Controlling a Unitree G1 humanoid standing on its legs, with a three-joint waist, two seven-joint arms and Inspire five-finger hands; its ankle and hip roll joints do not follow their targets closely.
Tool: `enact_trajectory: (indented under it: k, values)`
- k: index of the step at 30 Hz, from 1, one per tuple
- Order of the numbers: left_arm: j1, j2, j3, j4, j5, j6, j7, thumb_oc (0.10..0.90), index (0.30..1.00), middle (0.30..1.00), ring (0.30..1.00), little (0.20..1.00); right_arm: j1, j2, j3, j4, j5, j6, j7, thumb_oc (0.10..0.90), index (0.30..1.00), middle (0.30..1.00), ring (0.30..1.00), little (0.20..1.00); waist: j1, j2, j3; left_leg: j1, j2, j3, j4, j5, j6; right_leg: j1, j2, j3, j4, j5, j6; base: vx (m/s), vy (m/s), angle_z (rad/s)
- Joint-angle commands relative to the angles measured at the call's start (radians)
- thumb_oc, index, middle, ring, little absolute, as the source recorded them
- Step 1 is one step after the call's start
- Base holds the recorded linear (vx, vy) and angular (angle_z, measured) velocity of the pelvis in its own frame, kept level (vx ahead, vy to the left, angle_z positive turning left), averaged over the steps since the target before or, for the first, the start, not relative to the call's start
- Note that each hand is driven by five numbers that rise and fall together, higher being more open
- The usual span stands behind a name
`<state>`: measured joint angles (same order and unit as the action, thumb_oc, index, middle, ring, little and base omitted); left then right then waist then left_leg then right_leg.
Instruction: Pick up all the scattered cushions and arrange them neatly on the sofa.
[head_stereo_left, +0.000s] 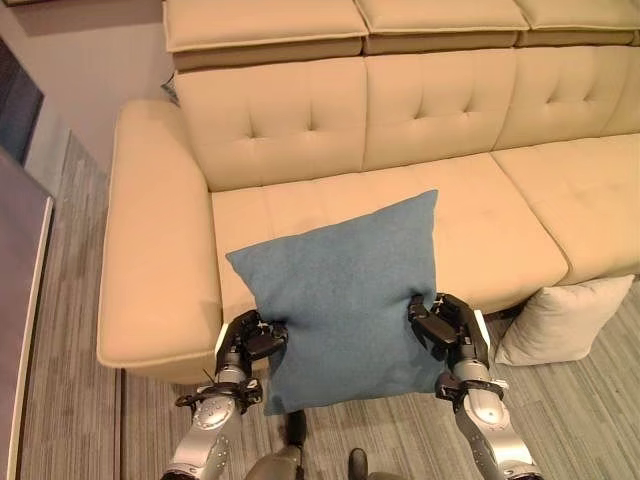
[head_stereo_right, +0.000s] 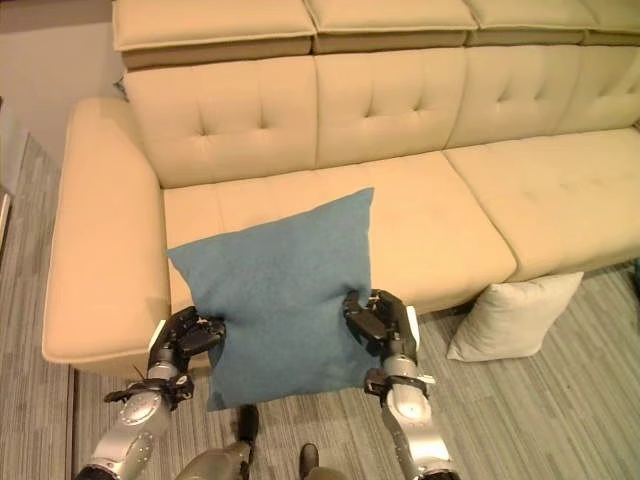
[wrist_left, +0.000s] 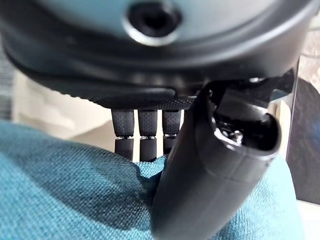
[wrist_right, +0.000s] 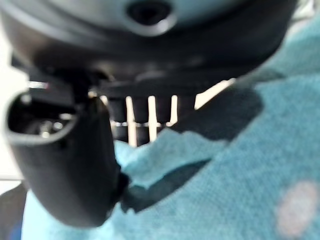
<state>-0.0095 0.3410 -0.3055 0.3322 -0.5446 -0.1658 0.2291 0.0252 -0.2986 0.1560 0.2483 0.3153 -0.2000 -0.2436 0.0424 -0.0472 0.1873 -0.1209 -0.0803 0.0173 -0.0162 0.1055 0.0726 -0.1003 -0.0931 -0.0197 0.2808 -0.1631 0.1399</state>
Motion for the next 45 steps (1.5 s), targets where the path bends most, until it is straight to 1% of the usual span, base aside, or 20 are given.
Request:
enact_trajectory:
  k: [1, 2, 4, 7, 9, 10, 13, 16, 17, 19, 22, 25, 27, 29, 35, 37, 40, 42, 43, 45]
  values:
    - [-0.054, -0.037, -0.047, -0.136, 0.074, -0.106, -0.075, 0.400, 0.300, 0.300, 0.300, 0.300, -0.106, 0.027, 0.039, -0.185, -0.028, -0.111, 0.067, 0.400, 0.300, 0.300, 0.300, 0.300, 0.019, 0.010, -0.060, -0.019, 0.048, -0.028, 0.132, -0.168, -0.042, -0.032, 0.034, -0.023, 0.079, 0.148, 0.021, 0.04, 0.068, -0.13]
    - [-0.055, -0.037, -0.046, -0.136, 0.079, -0.106, -0.072, 0.400, 0.300, 0.300, 0.300, 0.300, -0.103, 0.029, 0.043, -0.188, -0.032, -0.109, 0.071, 0.400, 0.300, 0.300, 0.300, 0.300, 0.017, 0.016, -0.057, -0.009, 0.049, -0.029, 0.132, -0.174, -0.037, -0.048, 0.027, -0.032, 0.087, 0.147, 0.017, 0.12, 0.015, -0.05]
    - [-0.051, -0.046, -0.036, -0.132, 0.079, -0.108, -0.074, 0.400, 0.300, 0.300, 0.300, 0.300, -0.104, 0.024, 0.043, -0.180, -0.047, -0.106, 0.072, 0.400, 0.300, 0.300, 0.300, 0.300, 0.012, 0.020, -0.062, 0.021, 0.052, -0.039, 0.121, -0.198, -0.038, -0.055, 0.001, -0.051, -0.013, 0.135, -0.006, 0.20, -0.072, -0.05]
    - [-0.050, -0.051, -0.019, -0.127, 0.071, -0.114, -0.074, 0.400, 0.300, 0.300, 0.300, 0.300, -0.113, 0.014, 0.049, -0.172, -0.040, -0.097, 0.076, 0.400, 0.300, 0.300, 0.300, 0.300, -0.005, 0.007, -0.059, 0.086, 0.050, -0.059, 0.104, -0.231, -0.053, -0.095, -0.023, -0.052, -0.200, 0.198, 0.004, 0.30, -0.188, -0.21]
    - [-0.039, -0.060, -0.017, -0.122, 0.078, -0.115, -0.085, 0.400, 0.300, 0.300, 0.300, 0.300, -0.109, 0.011, 0.051, -0.167, -0.042, -0.094, 0.093, 0.400, 0.300, 0.300, 0.300, 0.300, 0.000, -0.001, -0.072, 0.108, 0.054, -0.057, 0.093, -0.238, -0.063, -0.071, -0.021, -0.065, -0.224, 0.209, 0.000, 0.24, -0.224, 0.11]
    - [-0.039, -0.072, -0.021, -0.119, 0.066, -0.120, -0.088, 0.400, 0.300, 0.300, 0.300, 0.300, -0.101, 0.003, 0.040, -0.166, -0.042, -0.100, 0.089, 0.400, 0.300, 0.300, 0.300, 0.300, -0.006, -0.003, -0.085, 0.113, 0.075, -0.068, 0.088, -0.235, -0.086, -0.050, -0.008, -0.074, -0.233, 0.205, -0.012, 0.23, -0.243, 0.37]
    - [-0.041, -0.084, -0.031, -0.110, 0.061, -0.119, -0.092, 0.400, 0.300, 0.300, 0.300, 0.300, -0.089, -0.005, 0.023, -0.167, -0.032, -0.109, 0.087, 0.400, 0.300, 0.300, 0.300, 0.300, -0.019, -0.001, -0.092, 0.105, 0.097, -0.078, 0.104, -0.235, -0.114, -0.024, 0.003, -0.103, -0.239, 0.186, -0.028, 0.12, -0.196, 0.48]
    - [-0.055, -0.094, -0.042, -0.095, 0.050, -0.122, -0.093, 0.400, 0.300, 0.300, 0.300, 0.300, -0.078, -0.022, 0.009, -0.169, -0.016, -0.116, 0.084, 0.400, 0.300, 0.300, 0.300, 0.300, -0.026, -0.003, -0.081, 0.043, 0.111, -0.090, 0.210, -0.219, -0.141, -0.002, 0.011, -0.135, -0.237, 0.165, -0.054, 0.06, -0.200, 0.63]
    - [-0.056, -0.102, -0.041, -0.088, 0.044, -0.124, -0.090, 0.400, 0.300, 0.300, 0.300, 0.300, -0.068, -0.031, -0.001, -0.174, -0.016, -0.114, 0.080, 0.400, 0.300, 0.300, 0.300, 0.300, -0.030, -0.006, -0.073, 0.002, 0.130, -0.058, 0.269, -0.204, -0.143, 0.020, 0.011, -0.162, -0.242, 0.150, -0.068, 0.06, -0.162, 0.60]
    - [-0.055, -0.106, -0.042, -0.083, 0.044, -0.122, -0.092, 0.400, 0.300, 0.300, 0.300, 0.300, -0.061, -0.034, -0.010, -0.174, -0.006, -0.117, 0.079, 0.400, 0.300, 0.300, 0.300, 0.300, -0.030, -0.008, -0.070, -0.033, 0.141, -0.024, 0.288, -0.206, -0.137, 0.042, 0.010, -0.182, -0.256, 0.140, -0.073, 0.06, -0.105, 0.51]
    - [-0.052, -0.109, -0.041, -0.073, 0.045, -0.112, -0.095, 0.400, 0.300, 0.300, 0.300, 0.300, -0.050, -0.033, -0.021, -0.174, 0.001, -0.113, 0.077, 0.400, 0.300, 0.300, 0.300, 0.300, -0.024, -0.016, -0.074, -0.073, 0.119, 0.008, 0.258, -0.200, -0.127, 0.069, 0.015, -0.194, -0.281, 0.137, -0.073, 0.10, -0.046, 0.36]
    - [-0.050, -0.104, -0.038, -0.066, 0.057, -0.099, -0.099, 0.400, 0.300, 0.300, 0.300, 0.300, -0.036, -0.029, -0.031, -0.183, -0.003, -0.107, 0.068, 0.400, 0.300, 0.300, 0.300, 0.300, -0.009, -0.010, -0.078, -0.137, 0.086, 0.064, 0.171, -0.111, -0.123, 0.117, 0.044, -0.196, -0.301, 0.114, -0.076, 0.19, -0.013, 0.20]
    - [-0.046, -0.104, -0.037, -0.070, 0.061, -0.095, -0.096, 0.400, 0.300, 0.300, 0.300, 0.300, -0.035, -0.019, -0.033, -0.184, -0.002, -0.104, 0.059, 0.400, 0.300, 0.300, 0.300, 0.300, 0.006, -0.009, -0.076, -0.176, 0.081, 0.097, 0.166, -0.081, -0.127, 0.135, 0.059, -0.187, -0.298, 0.096, -0.080, 0.14, 0.026, -0.03]
    - [-0.030, -0.103, -0.030, -0.072, 0.064, -0.092, -0.098, 0.400, 0.300, 0.300, 0.300, 0.300, -0.029, -0.011, -0.031, -0.190, -0.014, -0.103, 0.061, 0.400, 0.300, 0.300, 0.300, 0.300, 0.014, -0.005, -0.090, -0.135, 0.085, 0.101, 0.122, -0.084, -0.115, 0.149, 0.070, -0.179, -0.291, 0.082, -0.077, 0.24, 0.082, -0.22]
    - [0.006, -0.079, -0.017, -0.094, 0.074, -0.079, -0.102, 0.400, 0.300, 0.300, 0.300, 0.300, -0.015, 0.018, -0.016, -0.190, -0.024, -0.088, 0.083, 0.400, 0.300, 0.300, 0.300, 0.300, 0.027, -0.028, -0.119, -0.049, 0.065, 0.102, 0.111, -0.131, -0.073, 0.177, 0.027, -0.141, -0.233, 0.054, -0.051, 0.20, 0.134, -0.22]
    - [0.009, -0.072, -0.009, -0.099, 0.075, -0.078, -0.103, 0.400, 0.300, 0.300, 0.300, 0.300, -0.020, 0.023, -0.016, -0.186, -0.030, -0.088, 0.087, 0.400, 0.300, 0.300, 0.300, 0.300, 0.030, -0.026, -0.119, -0.030, 0.061, 0.104, 0.102, -0.142, -0.059, 0.155, 0.009, -0.133, -0.175, 0.067, -0.034, 0.09, 0.127, -0.12]
    - [0.003, -0.057, 0.000, -0.110, 0.072, -0.081, -0.097, 0.400, 0.300, 0.300, 0.300, 0.300, -0.044, 0.028, -0.008, -0.195, -0.041, -0.082, 0.092, 0.400, 0.300, 0.300, 0.300, 0.300, 0.021, -0.015, -0.099, -0.011, 0.062, 0.107, 0.088, -0.147, -0.034, 0.069, -0.015, -0.116, -0.027, 0.130, 0.004, 0.02, 0.113, -0.15]
    - [-0.006, -0.049, 0.000, -0.111, 0.076, -0.087, -0.097, 0.400, 0.300, 0.300, 0.300, 0.300, -0.049, 0.036, -0.006, -0.196, -0.039, -0.085, 0.095, 0.400, 0.300, 0.300, 0.300, 0.300, 0.010, -0.004, -0.087, -0.002, 0.067, 0.097, 0.079, -0.146, -0.027, 0.016, -0.011, -0.094, 0.043, 0.135, 0.011, 0.01, 0.077, -0.09]
    - [-0.008, -0.048, -0.002, -0.111, 0.081, -0.089, -0.096, 0.400, 0.300, 0.300, 0.300, 0.300, -0.048, 0.039, -0.008, -0.197, -0.039, -0.085, 0.096, 0.400, 0.300, 0.300, 0.300, 0.300, 0.003, 0.002, -0.084, 0.006, 0.065, 0.089, 0.072, -0.145, -0.026, -0.002, -0.005, -0.079, 0.052, 0.132, 0.005, 0.06, 0.047, 0.19]
    - [-0.019, -0.054, -0.006, -0.108, 0.088, -0.097, -0.097, 0.400, 0.300, 0.300, 0.300, 0.300, -0.047, 0.040, -0.014, -0.193, -0.045, -0.089, 0.091, 0.400, 0.300, 0.300, 0.300, 0.300, -0.011, 0.011, -0.081, 0.025, 0.062, 0.065, 0.043, -0.143, -0.032, -0.032, -0.002, -0.044, -0.025, 0.115, -0.010, 0.07, -0.011, 0.28]
